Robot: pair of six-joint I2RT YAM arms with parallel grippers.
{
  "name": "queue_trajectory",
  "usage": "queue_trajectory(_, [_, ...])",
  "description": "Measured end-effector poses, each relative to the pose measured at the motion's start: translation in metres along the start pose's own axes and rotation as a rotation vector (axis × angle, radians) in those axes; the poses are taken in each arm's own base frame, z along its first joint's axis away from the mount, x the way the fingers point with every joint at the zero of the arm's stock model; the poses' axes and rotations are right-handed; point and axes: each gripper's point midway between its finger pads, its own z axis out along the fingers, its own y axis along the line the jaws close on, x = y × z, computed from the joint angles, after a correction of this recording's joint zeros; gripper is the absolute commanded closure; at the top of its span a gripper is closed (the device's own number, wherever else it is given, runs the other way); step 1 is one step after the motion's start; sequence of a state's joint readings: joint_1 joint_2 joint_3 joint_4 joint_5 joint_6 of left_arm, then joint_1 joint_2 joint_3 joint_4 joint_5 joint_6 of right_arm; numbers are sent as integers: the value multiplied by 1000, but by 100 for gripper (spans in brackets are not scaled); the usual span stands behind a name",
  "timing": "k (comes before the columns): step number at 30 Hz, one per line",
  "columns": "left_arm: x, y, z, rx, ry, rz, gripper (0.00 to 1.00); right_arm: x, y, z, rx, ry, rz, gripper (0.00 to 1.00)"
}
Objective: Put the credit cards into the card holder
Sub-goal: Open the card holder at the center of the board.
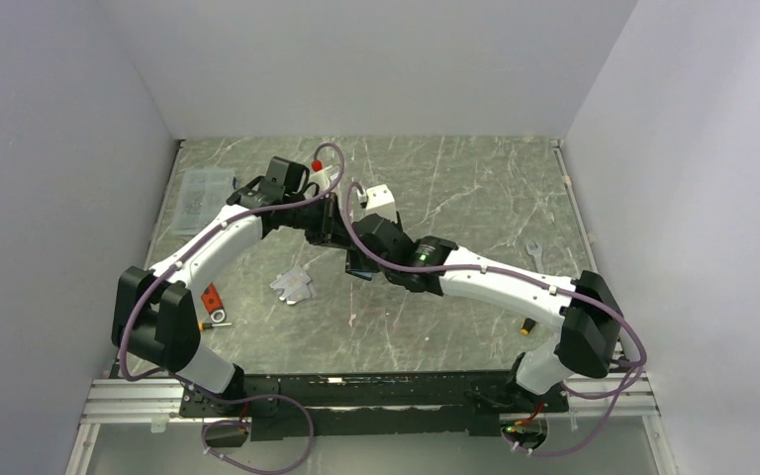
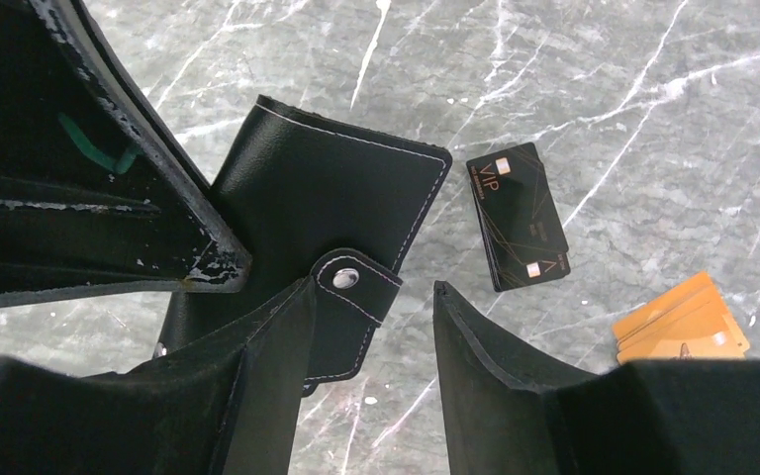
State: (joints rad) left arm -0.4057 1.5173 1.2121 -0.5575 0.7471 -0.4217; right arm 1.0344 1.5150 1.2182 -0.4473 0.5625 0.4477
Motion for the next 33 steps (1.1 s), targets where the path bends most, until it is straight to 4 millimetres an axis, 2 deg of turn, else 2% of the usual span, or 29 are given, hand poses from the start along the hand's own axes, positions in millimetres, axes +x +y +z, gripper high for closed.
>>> queue_trajectory(11, [0,5,-1,-6,-6,-21,100,-2,18,-3,11,-29,-83,51])
queue_trajectory(15, [0,6,-1,-8,-8,-22,100,-1,19,-2,24,-34,-95,52])
queue_trajectory(20, [-3,7,-3,-9,-18,-21,100,4,14,6,69,-29,-111,55])
queue_trajectory(24, [-4,8,-3,-8,-23,-24,100,8,9,12,101,-21,-117,64])
queue_trajectory(33, [-8,4,-4,15,-46,-17,100,0,11,16,88,-50,-113,71])
